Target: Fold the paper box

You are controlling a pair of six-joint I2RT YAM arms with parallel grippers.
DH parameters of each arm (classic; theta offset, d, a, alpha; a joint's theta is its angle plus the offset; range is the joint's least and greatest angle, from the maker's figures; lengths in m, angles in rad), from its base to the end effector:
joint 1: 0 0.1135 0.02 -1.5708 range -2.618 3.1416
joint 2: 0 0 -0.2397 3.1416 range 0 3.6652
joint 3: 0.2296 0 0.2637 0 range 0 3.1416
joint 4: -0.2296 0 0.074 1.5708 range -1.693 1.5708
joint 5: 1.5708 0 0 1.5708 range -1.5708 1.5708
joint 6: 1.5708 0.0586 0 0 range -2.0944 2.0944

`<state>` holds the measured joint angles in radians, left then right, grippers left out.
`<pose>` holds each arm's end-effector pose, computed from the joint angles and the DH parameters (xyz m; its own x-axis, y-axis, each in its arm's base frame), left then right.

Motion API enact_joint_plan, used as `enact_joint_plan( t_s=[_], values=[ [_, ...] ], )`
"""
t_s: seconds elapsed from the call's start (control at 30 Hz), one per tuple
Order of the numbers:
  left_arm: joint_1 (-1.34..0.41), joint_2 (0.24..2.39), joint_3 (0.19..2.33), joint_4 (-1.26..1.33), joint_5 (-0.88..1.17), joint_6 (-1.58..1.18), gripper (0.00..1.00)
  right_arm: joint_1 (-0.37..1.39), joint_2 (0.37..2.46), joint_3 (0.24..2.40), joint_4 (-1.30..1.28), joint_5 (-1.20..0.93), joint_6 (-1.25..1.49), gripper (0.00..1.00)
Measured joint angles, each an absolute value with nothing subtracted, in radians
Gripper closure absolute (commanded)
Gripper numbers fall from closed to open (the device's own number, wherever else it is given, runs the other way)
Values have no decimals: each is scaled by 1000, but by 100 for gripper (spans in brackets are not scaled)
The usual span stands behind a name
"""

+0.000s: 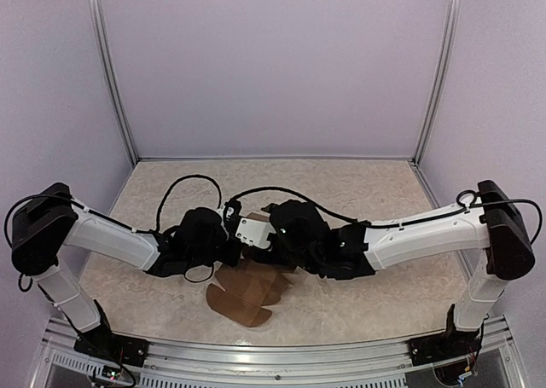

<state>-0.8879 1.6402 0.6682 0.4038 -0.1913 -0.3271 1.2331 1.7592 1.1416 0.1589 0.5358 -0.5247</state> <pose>0.2243 -0.2581 0.1036 -0.5338 0.1563 -0.8311 0.5164 0.8385 -0.1739 0.1676 0.3869 0.1941 0.2035 -0.7206 -0.6628 -0.6444 0.4111 -0.6448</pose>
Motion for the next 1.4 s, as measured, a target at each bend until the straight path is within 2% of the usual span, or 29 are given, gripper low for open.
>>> enact_joint_plan(
  t_s=[0.33,0.5,0.6,0.73,0.8,0.87,1.4],
  values=[
    [-888,1641,727,324,-165,-246,100,1185,1549,1122,-14,366,-339,23],
    [-909,1640,750,312,-166,-174,100,1104,1471,1099,-41,288,-213,28],
    [-937,1640,760,305,-163,-113,100,1057,1450,1080,-43,238,-135,40],
    [-943,1640,779,299,-115,-63,100,1007,1447,1042,-32,189,-31,79],
    [-937,1641,793,298,-93,-52,100,987,1448,1017,-12,157,25,92],
    [-933,1642,802,299,-82,-46,100,976,1449,993,20,129,62,100],
    [-962,1760,832,329,-114,-56,100,947,1641,952,279,23,229,100]
  ],
)
